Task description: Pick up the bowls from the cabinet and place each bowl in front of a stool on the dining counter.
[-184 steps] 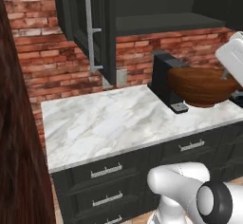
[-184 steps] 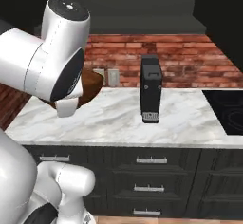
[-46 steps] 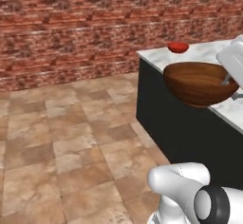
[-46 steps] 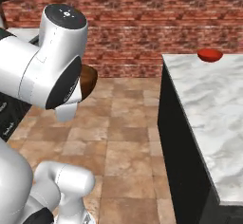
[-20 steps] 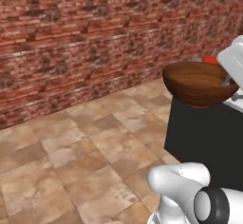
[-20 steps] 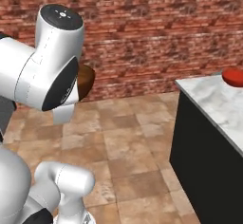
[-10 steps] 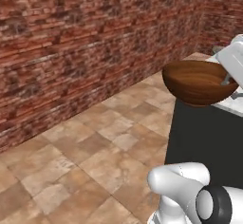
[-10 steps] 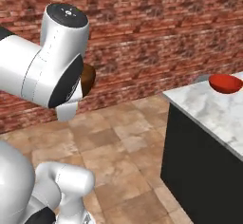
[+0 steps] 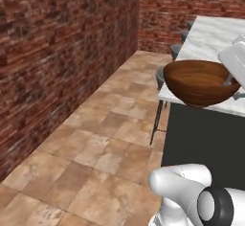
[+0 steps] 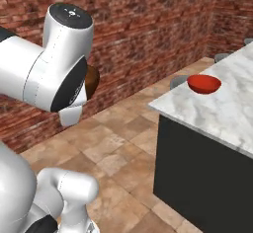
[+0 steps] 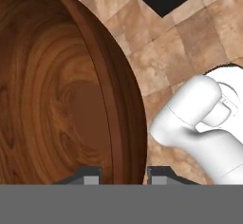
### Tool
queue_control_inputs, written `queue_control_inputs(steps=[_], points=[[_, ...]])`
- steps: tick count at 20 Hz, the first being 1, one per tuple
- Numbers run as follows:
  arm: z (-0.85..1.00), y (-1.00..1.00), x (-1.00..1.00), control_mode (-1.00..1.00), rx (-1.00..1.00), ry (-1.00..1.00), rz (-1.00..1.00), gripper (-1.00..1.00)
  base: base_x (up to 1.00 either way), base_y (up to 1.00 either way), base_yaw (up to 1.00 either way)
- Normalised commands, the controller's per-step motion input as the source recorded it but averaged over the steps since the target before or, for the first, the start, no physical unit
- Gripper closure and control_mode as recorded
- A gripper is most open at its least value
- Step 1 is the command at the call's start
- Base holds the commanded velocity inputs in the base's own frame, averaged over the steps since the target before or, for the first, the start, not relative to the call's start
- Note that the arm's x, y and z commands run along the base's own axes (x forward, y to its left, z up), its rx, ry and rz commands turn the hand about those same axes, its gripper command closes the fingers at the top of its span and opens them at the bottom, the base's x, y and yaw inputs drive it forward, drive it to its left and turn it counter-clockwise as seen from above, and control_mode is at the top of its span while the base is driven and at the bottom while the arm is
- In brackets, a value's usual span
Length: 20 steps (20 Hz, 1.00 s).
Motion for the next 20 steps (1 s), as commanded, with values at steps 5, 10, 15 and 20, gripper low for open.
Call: queue_control_inputs(steps=[5, 10, 15, 20], points=[[0.00, 0.00, 0.00, 1.00, 0.00, 0.00, 0.00, 1.00, 0.55, 1.00, -0.34], [0.00, 0.00, 0.00, 1.00, 0.00, 0.00, 0.00, 1.00, 0.37, 1.00, -0.24], [0.00, 0.00, 0.00, 1.00, 0.00, 0.00, 0.00, 1.00, 0.34, 1.00, -0.23], [0.00, 0.00, 0.00, 1.00, 0.00, 0.00, 0.00, 1.00, 0.49, 1.00, -0.24]])
